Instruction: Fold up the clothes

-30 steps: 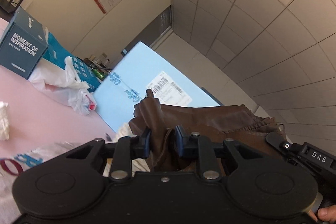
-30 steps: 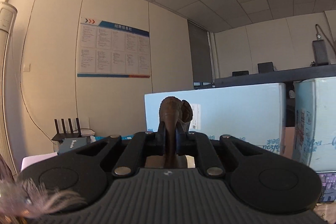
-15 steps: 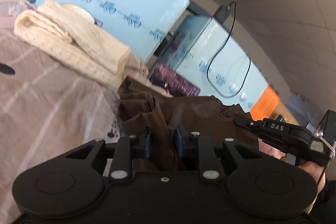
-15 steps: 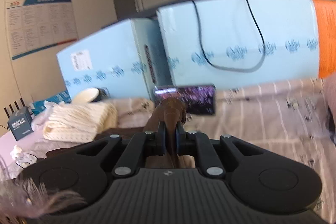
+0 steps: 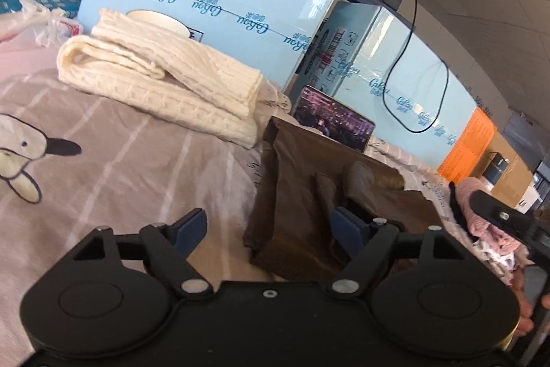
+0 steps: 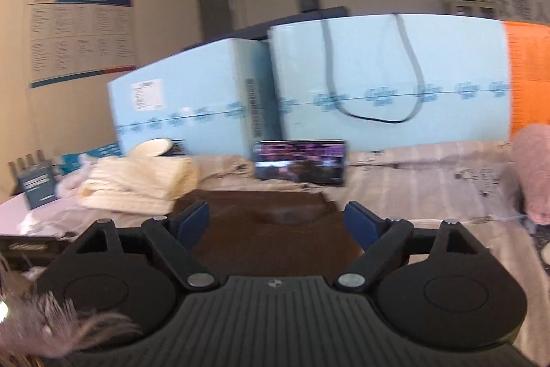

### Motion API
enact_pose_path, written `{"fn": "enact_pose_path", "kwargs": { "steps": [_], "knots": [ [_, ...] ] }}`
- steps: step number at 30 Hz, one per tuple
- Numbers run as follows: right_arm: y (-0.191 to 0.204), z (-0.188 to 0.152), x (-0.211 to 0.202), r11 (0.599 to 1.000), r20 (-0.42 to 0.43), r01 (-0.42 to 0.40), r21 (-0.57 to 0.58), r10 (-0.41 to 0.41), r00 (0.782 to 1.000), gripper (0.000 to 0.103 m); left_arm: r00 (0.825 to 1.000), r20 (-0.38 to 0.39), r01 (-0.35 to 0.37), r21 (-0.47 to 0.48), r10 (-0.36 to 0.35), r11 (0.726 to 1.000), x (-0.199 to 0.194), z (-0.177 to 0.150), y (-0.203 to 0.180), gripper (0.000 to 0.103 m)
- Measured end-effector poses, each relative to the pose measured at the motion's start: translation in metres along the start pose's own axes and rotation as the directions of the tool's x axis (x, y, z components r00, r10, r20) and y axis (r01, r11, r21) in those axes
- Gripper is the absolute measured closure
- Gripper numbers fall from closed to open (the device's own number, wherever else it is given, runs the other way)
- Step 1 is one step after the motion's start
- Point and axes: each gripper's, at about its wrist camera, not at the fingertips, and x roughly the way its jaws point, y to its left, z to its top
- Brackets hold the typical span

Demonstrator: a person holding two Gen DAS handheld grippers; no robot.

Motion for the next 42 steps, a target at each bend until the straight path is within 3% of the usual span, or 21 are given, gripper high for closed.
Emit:
{"fn": "enact_pose_path", "kwargs": {
  "steps": [3,6,7,13,15,17,20,24,28,31,34,40,42],
  "knots": [
    [0.03,-0.012,0.0,0.975,-0.064,-0.206,-0.077,0.202,0.977,0.018,1.0,-0.02,-0.012,0.022,0.013,1.0,0.005,-0.003,0.005,0.022],
    [0.057,-0.02,0.01,0.933,-0.167,-0.329,-0.148,0.304,0.938,0.018,1.0,-0.02,0.0,0.028,0.001,1.0,0.008,-0.004,0.006,0.017],
    [0.063,-0.023,0.015,0.929,-0.196,-0.333,-0.163,0.3,0.934,0.018,1.0,-0.02,0.003,0.033,-0.002,0.999,0.009,-0.005,0.006,0.015],
    [0.07,-0.033,0.044,0.966,-0.281,-0.212,-0.146,0.165,0.945,0.022,0.999,-0.022,0.034,0.029,-0.033,0.999,0.009,-0.004,0.007,0.009],
    [0.065,-0.034,0.046,0.977,-0.278,-0.174,-0.126,0.134,0.951,0.04,0.999,-0.026,0.04,0.03,-0.039,0.999,0.009,-0.004,0.006,0.007],
    [0.06,-0.034,0.046,0.987,-0.26,-0.128,-0.097,0.099,0.96,0.07,0.999,-0.03,0.043,0.037,-0.042,0.998,0.009,-0.003,0.005,0.005],
    [0.049,-0.029,0.037,0.998,-0.184,-0.066,-0.02,0.061,0.981,0.092,0.999,-0.032,0.045,0.041,-0.044,0.998,0.009,-0.003,0.005,0.005],
    [0.039,-0.016,0.008,0.999,-0.02,0.01,0.044,-0.01,1.0,0.096,0.998,-0.041,0.045,0.064,-0.042,0.997,0.009,-0.003,0.003,0.005],
    [0.021,0.0,-0.031,0.985,0.146,0.13,0.11,-0.145,0.979,0.098,0.997,-0.059,0.063,0.109,-0.056,0.992,0.011,0.001,-0.004,0.005],
    [-0.001,0.003,-0.063,0.952,0.227,0.222,0.211,-0.269,0.936,0.098,0.995,-0.061,0.086,0.151,-0.078,0.985,0.011,0.008,-0.011,0.005],
    [-0.023,-0.006,-0.091,0.901,0.257,0.299,0.316,-0.384,0.887,0.098,0.99,-0.055,0.135,0.173,-0.128,0.976,0.015,0.024,-0.014,0.005],
    [-0.074,-0.049,-0.124,0.729,0.109,0.416,0.543,-0.552,0.826,0.097,0.97,-0.122,0.228,0.181,-0.208,0.957,0.048,0.063,-0.014,0.005],
    [-0.088,-0.066,-0.128,0.672,0.044,0.425,0.607,-0.562,0.826,0.094,0.962,-0.172,0.238,0.162,-0.211,0.958,0.068,0.071,-0.015,0.005]
  ]
}}
